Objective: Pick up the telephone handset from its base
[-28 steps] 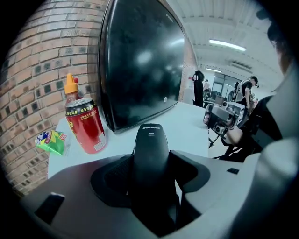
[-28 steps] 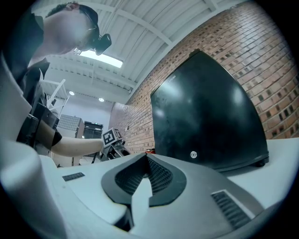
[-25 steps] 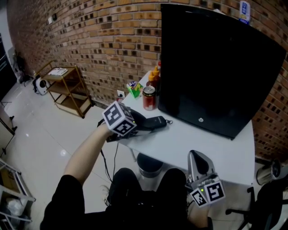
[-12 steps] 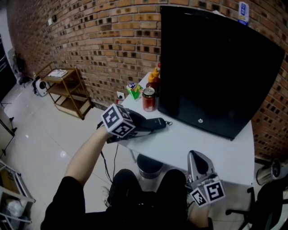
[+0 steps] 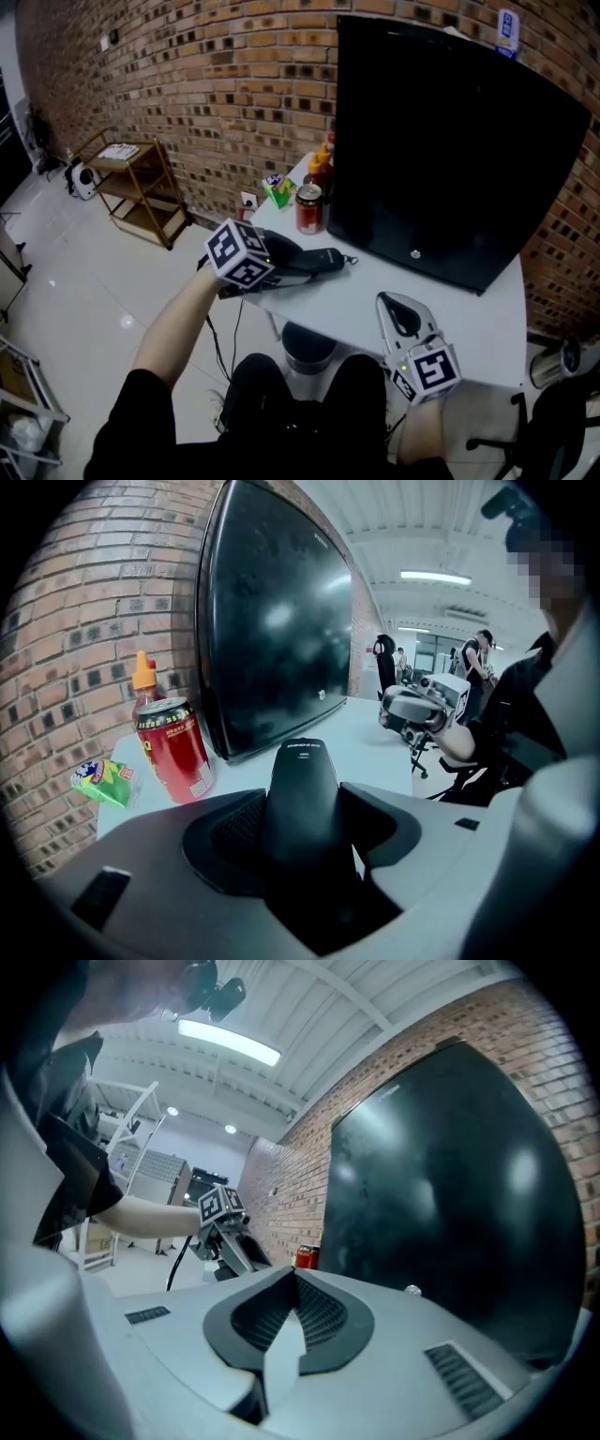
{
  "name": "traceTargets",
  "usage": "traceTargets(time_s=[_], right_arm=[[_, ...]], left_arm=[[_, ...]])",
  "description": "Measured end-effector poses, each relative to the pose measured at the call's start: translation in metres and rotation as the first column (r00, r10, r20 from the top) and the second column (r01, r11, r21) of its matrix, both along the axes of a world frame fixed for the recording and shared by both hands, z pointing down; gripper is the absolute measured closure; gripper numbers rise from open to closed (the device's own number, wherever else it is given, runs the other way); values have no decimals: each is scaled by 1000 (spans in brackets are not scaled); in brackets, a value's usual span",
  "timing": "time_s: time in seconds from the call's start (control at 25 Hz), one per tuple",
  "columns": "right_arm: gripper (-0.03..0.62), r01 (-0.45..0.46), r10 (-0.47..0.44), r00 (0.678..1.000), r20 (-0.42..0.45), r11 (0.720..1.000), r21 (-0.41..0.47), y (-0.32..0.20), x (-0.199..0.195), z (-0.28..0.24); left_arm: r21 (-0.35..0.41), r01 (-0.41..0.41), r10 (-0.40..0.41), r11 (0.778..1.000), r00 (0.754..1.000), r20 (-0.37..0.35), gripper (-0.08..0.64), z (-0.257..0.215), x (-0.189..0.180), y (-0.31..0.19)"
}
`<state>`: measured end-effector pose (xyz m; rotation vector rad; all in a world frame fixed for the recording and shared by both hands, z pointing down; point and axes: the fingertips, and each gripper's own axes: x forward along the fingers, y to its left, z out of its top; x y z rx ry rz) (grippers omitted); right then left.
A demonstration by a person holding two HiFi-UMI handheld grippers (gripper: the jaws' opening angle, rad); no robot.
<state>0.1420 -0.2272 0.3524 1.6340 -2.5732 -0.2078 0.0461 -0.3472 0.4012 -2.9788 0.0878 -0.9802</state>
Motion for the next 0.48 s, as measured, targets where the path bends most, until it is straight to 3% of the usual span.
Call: traceTargets(time_s=[0.2, 0.24, 0.28, 0.48], right_arm=[[571, 133, -146, 982, -121, 985, -111, -42, -15, 2], [477, 162, -183, 972, -145, 976, -144, -51, -19, 4], [432, 191, -221, 961, -167, 965, -178, -58, -22, 8], [342, 304, -381, 894, -235, 903, -304, -80, -37, 35]], left_arm=[[18, -58, 58, 998, 998, -6, 307, 0, 0, 6], [24, -73, 73, 997, 997, -5, 307, 0, 0, 7], [29, -92, 92, 995, 996, -5, 307, 0, 0, 9], [51, -207, 208, 977, 978, -13, 307, 0, 0, 20]])
